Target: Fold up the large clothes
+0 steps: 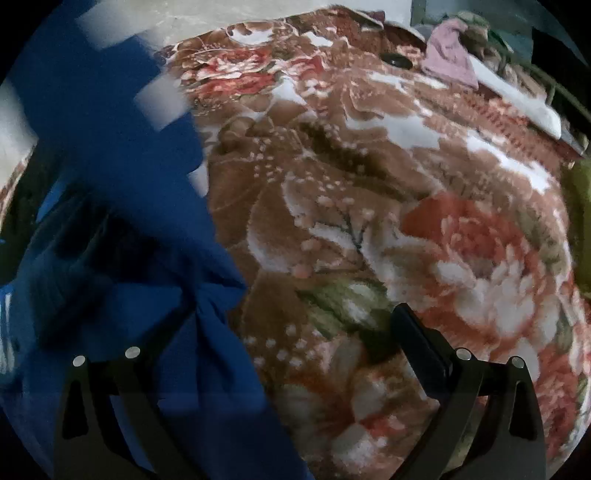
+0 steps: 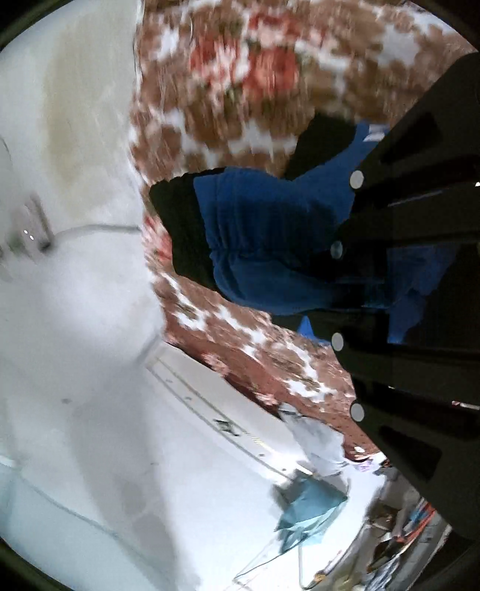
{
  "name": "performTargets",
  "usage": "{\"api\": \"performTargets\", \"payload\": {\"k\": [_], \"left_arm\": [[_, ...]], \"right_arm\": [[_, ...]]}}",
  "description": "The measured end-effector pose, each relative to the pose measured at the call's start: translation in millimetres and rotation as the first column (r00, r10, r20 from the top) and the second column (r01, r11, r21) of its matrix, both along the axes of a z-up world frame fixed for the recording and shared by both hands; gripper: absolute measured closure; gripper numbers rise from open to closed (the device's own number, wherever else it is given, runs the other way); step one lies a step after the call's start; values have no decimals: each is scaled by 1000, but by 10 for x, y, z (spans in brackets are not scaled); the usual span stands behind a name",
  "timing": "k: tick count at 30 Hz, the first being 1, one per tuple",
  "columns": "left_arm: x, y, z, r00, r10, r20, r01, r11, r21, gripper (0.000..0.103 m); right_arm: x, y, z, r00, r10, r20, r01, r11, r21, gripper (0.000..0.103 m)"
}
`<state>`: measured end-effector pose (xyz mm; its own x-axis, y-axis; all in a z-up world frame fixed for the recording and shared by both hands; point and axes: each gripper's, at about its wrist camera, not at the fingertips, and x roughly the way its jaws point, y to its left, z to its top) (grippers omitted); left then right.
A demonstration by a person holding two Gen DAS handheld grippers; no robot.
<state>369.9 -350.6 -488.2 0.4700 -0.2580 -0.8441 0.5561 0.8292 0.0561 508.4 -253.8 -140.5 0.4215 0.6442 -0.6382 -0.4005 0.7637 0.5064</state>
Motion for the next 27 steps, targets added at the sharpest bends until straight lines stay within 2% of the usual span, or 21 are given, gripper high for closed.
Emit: {"api": "performTargets", "payload": {"k": [4, 7, 10, 15, 17, 20, 22, 24, 26, 27], "left_arm": [[-20, -116, -11, 1000, -12, 4, 12, 996, 88, 5], [1, -65, 17, 999, -32, -30, 34, 996, 84, 5], [-36, 18, 58, 994, -96, -50, 100, 992, 81, 5], [-213, 85, 107, 977, -169, -126, 182, 978, 101, 5], [-383, 111, 156, 968, -215, -128, 228, 969, 95, 5], [-637, 190, 257, 960, -259, -108, 268, 961, 72, 5], [-756, 275, 330, 960, -264, -95, 270, 962, 50, 5], [-823, 406, 426, 966, -244, -83, 247, 969, 19, 5], [-814, 584, 539, 979, -192, -73, 190, 981, -40, 5], [-785, 627, 569, 981, -180, -79, 177, 983, -40, 5]], "right_arm": [[217, 932, -467, 998, 48, -36, -52, 992, -119, 94], [314, 1542, -935, 993, 99, -58, -108, 976, -189, 94], [407, 2021, -1471, 983, 118, -140, -149, 960, -235, 94], [471, 2676, -2232, 973, 126, -194, -199, 884, -423, 94], [463, 2812, -2478, 961, 127, -245, -229, 862, -453, 93], [415, 2989, -2791, 934, 131, -333, -286, 832, -475, 76], [350, 3148, -2904, 908, 163, -386, -338, 827, -448, 37], [261, 3292, -2932, 879, 224, -421, -402, 825, -398, 17], [169, 3466, -2930, 813, 325, -483, -493, 825, -276, 12], [140, 3553, -2911, 781, 363, -509, -530, 815, -233, 11]]}}
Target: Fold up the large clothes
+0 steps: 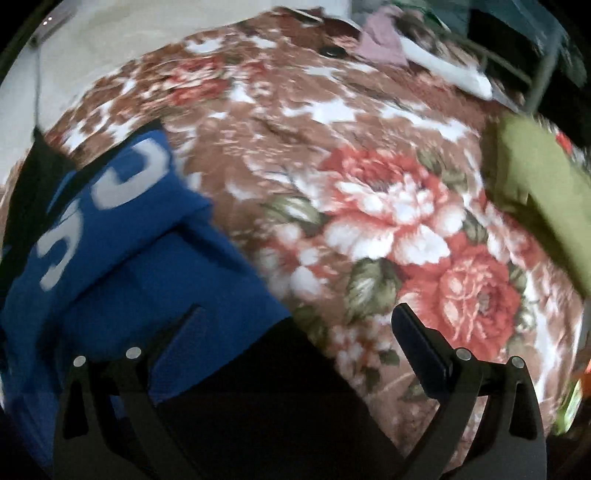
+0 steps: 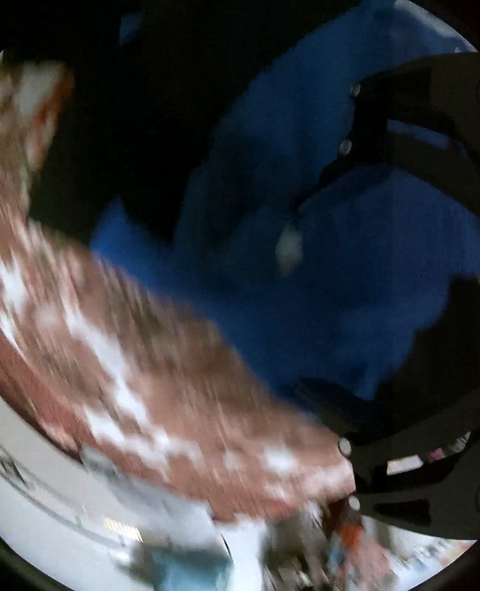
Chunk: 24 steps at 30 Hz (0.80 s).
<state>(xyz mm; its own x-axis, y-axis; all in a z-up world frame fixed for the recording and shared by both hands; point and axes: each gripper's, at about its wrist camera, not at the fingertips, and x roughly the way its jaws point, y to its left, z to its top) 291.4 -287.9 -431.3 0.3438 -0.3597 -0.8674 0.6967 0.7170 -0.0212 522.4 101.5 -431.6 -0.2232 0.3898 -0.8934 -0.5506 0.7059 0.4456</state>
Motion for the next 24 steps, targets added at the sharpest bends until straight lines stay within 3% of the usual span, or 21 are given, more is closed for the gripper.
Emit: {"api": "performTargets", "payload": {"k": [5, 8, 11, 15, 17, 19, 21, 24], "left_arm": [[158, 472, 179, 996, 63, 60, -66, 997, 37, 5], [356, 957, 184, 985, 137, 102, -145, 986, 85, 5], [638, 1537, 122, 962, 217, 167, -242, 959, 145, 5], [1164, 2336, 103, 908, 365, 206, -401, 900, 169, 5], [1471, 2722, 125, 874, 434, 219, -472, 864, 172, 5], [1770, 3023, 163, 843, 492, 219, -528, 836, 152, 6], [1957, 3152, 188, 830, 514, 218, -547, 826, 136, 6], [2202, 3157, 206, 842, 500, 201, -526, 844, 106, 6]], "right_arm": [[78, -84, 616, 984, 60, 169, -62, 998, 5, 11], [330, -525, 976, 970, -28, 241, 27, 1000, 7, 10], [553, -1002, 1088, 936, -121, 332, 134, 991, -17, 8], [729, -1815, 934, 840, -214, 499, 328, 932, -152, 8], [768, -2187, 789, 807, -253, 533, 415, 886, -208, 8], [785, -2552, 565, 795, -308, 523, 487, 838, -247, 8], [736, -2830, 380, 776, -361, 518, 546, 796, -263, 8], [607, -3067, 247, 745, -375, 551, 587, 762, -274, 8]]}}
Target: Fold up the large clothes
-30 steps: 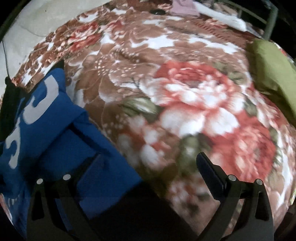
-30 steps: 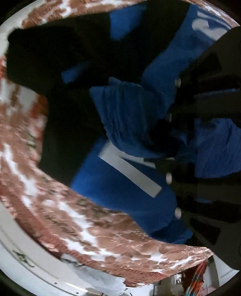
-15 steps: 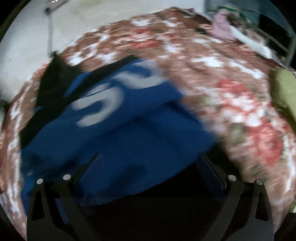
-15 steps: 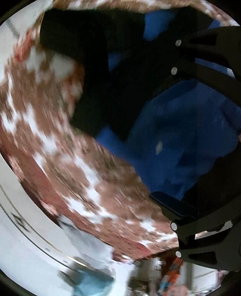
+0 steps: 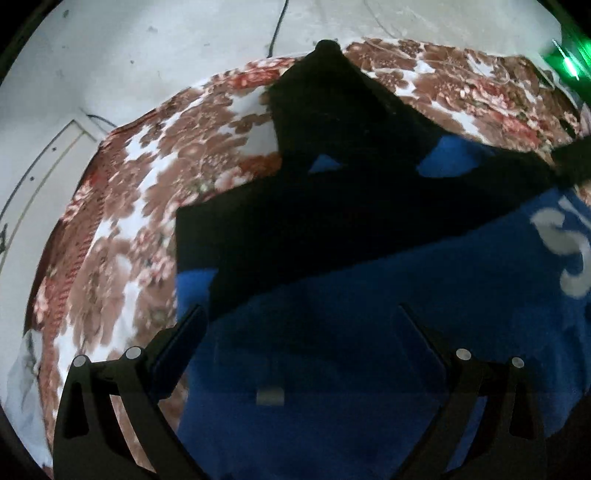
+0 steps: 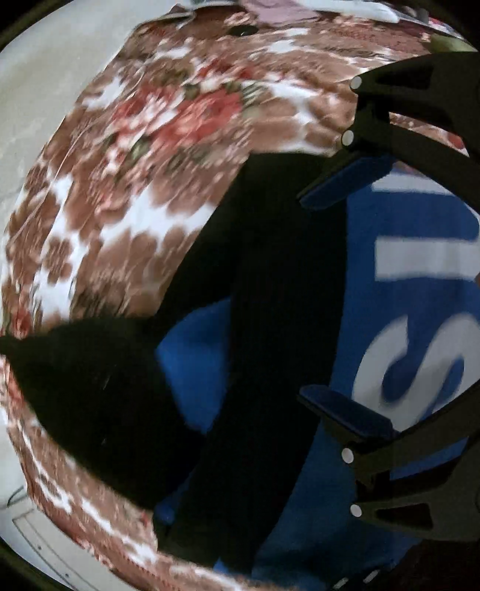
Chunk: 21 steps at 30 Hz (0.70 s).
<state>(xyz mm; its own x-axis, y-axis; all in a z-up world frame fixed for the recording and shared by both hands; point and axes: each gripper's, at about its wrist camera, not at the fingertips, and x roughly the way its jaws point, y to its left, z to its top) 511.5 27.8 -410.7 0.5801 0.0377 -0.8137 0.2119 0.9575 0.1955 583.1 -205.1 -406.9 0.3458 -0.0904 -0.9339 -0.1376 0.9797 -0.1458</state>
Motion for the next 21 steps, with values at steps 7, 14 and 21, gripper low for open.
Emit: {"api": "performTargets", "payload": {"k": [7, 14, 21], "left_arm": [[159, -58, -537, 993, 5, -119, 0, 999, 38, 4], [31, 203, -583, 991, 18, -135, -12, 999, 46, 4], [135, 474, -22, 990, 86, -113, -95, 992, -79, 5]], "right_arm": [[-324, -229, -407, 999, 17, 27, -15, 997, -81, 6], [-411, -556, -461, 999, 23, 32, -21, 997, -72, 5], [-258, -735, -3, 997, 2, 79, -2, 1000, -5, 5]]}}
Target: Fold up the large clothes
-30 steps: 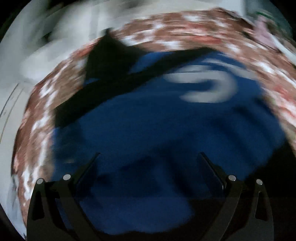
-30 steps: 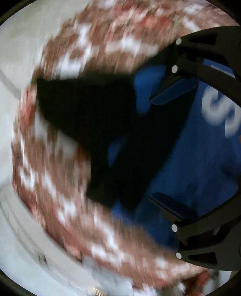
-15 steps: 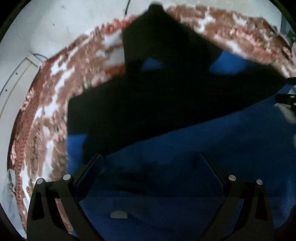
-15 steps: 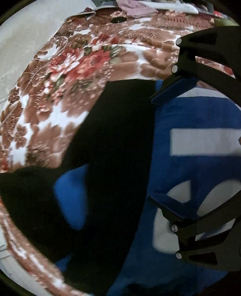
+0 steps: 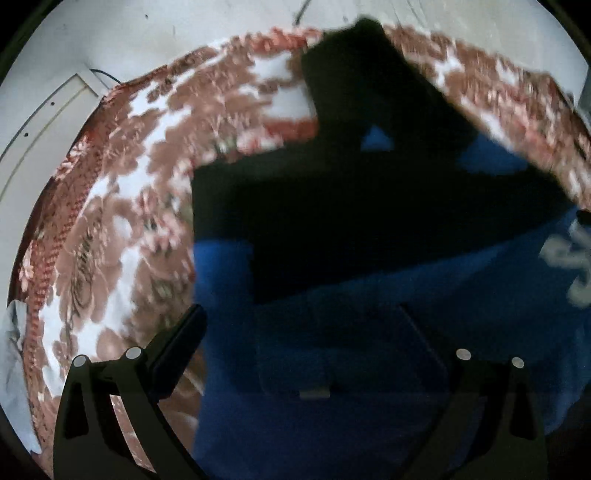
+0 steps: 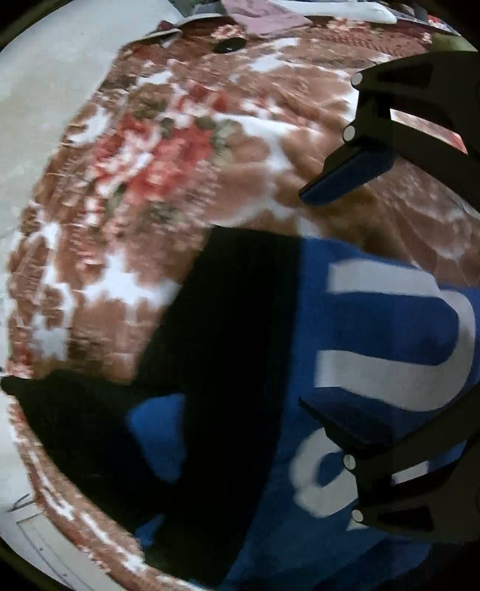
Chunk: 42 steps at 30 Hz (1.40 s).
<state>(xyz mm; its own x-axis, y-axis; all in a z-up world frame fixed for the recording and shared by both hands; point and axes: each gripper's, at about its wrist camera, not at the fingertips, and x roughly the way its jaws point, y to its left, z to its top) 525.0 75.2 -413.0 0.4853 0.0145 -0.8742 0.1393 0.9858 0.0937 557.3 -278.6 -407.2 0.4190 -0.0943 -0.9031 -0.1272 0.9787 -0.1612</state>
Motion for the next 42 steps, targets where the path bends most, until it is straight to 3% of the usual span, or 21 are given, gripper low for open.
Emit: {"api": "performTargets", "payload": {"k": [3, 8, 11, 16, 20, 24, 26, 28, 29, 30, 31, 32, 33, 34, 35, 37, 42], "left_arm": [[257, -29, 268, 1000, 4, 25, -2, 996, -85, 5], [930, -131, 468, 999, -13, 49, 19, 990, -137, 5], [1359, -157, 476, 998, -25, 57, 33, 987, -155, 5], [2108, -220, 305, 999, -18, 27, 22, 984, -177, 5], [2707, -334, 153, 1000, -11, 14, 13, 982, -189, 6], [3273, -359, -33, 999, 21, -33, -28, 975, -222, 6], [3470, -372, -121, 998, 28, -55, -41, 968, -248, 6], [3640, -409, -233, 998, 23, -62, -38, 968, -246, 6], [3684, -424, -278, 998, 17, -67, -33, 968, -249, 13], [3732, -447, -340, 997, 4, -83, -26, 966, -255, 19], [3761, -468, -390, 995, -14, -102, -15, 961, -276, 42], [3759, -498, -417, 993, -37, -114, 1, 954, -301, 64], [3752, -523, -416, 993, -43, -110, 9, 955, -298, 66], [3723, -554, -389, 995, -50, -89, 23, 957, -288, 84], [3676, -592, -338, 995, -66, -71, 43, 959, -281, 93], [3558, -607, -170, 998, -59, -19, 52, 962, -269, 95], [3143, -600, 441, 991, -82, 102, 111, 942, -317, 96]], "right_arm": [[218, 22, 106, 1000, -15, 11, 15, 999, 50, 5], [863, 303, 186, 1000, -22, 11, 20, 988, 156, 5], [1318, 564, 231, 999, 1, 35, -7, 985, 171, 5], [2011, 902, 120, 999, -20, 37, 10, 969, 246, 5], [2571, 1141, -46, 998, 27, 56, -38, 981, 192, 5], [3138, 1298, -209, 997, 69, 46, -77, 975, 207, 5], [3288, 1417, -278, 991, 121, 50, -129, 972, 194, 9], [3409, 1516, -412, 984, 176, 25, -177, 964, 197, 23], [3429, 1539, -468, 982, 190, 13, -189, 960, 208, 28], [3459, 1565, -553, 977, 213, -7, -205, 950, 236, 41], [3451, 1578, -590, 974, 227, -15, -216, 941, 262, 58], [3436, 1589, -608, 970, 245, -12, -231, 928, 291, 66], [3411, 1602, -600, 967, 253, -4, -241, 926, 292, 77], [3363, 1630, -572, 965, 262, 18, -257, 932, 257, 84], [3319, 1647, -542, 962, 272, 33, -272, 933, 234, 89], [3218, 1639, -401, 958, 278, 71, -287, 935, 209, 92], [2812, 1489, 261, 950, 261, 170, -301, 909, 288, 93]]}}
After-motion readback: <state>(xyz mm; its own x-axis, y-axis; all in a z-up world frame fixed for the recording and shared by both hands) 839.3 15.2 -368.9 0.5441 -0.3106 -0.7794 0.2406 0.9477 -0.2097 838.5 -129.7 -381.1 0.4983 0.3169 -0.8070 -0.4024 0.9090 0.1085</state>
